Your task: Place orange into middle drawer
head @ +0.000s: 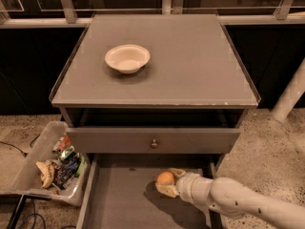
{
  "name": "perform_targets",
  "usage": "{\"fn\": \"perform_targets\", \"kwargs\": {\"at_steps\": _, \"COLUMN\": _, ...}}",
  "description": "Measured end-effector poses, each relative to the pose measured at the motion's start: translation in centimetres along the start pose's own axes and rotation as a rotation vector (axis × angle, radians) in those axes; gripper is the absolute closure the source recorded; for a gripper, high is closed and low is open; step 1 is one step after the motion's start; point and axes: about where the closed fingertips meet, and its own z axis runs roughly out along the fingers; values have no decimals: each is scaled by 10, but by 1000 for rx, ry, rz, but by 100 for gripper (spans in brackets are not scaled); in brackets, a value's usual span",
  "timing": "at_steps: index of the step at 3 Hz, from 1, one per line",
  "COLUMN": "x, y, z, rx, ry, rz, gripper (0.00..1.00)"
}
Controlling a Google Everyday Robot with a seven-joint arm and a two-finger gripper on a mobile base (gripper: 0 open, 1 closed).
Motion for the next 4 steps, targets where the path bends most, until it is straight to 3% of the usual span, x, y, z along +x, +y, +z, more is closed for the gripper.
{"fn": "perform_targets", "kwargs": {"at_steps": 3, "x": 70, "y": 4, "z": 57, "rx": 28, "ry": 127, "rz": 11, "gripper": 100}}
{"fn": "perform_targets", "kwargs": {"at_steps": 4, "x": 81, "y": 5, "z": 64, "rx": 37, "ry": 159, "rz": 21, "gripper": 81}}
